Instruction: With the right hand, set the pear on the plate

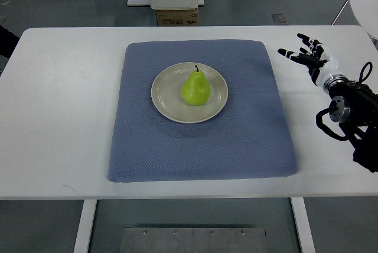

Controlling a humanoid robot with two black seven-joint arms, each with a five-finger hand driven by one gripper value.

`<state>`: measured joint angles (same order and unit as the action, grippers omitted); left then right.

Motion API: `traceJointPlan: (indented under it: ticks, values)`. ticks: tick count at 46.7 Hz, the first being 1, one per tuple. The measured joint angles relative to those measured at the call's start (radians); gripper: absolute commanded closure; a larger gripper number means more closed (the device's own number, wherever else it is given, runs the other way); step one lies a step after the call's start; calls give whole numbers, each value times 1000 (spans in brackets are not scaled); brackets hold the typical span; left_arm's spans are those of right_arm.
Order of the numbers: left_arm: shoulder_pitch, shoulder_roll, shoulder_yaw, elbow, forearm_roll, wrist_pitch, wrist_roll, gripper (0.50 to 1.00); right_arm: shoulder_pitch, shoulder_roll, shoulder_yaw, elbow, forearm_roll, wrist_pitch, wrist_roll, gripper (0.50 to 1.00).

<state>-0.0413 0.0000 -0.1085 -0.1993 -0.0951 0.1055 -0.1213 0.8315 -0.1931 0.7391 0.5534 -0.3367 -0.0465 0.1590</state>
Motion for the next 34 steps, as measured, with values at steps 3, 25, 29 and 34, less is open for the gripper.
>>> traceJointPlan:
  ticks: [3,25,29,34]
  values:
    - [0,0,0,0,0,0,0,500,-32,0,68,53,-1,31,-20,500]
    - [0,0,0,0,0,0,0,500,-142,93,255,137,-2,36,43,500]
    - [0,0,0,0,0,0,0,500,-146,107,259,138,-2,36,54,500]
    - [0,0,0,0,0,0,0,500,-161,130,314,140,-2,36,61,500]
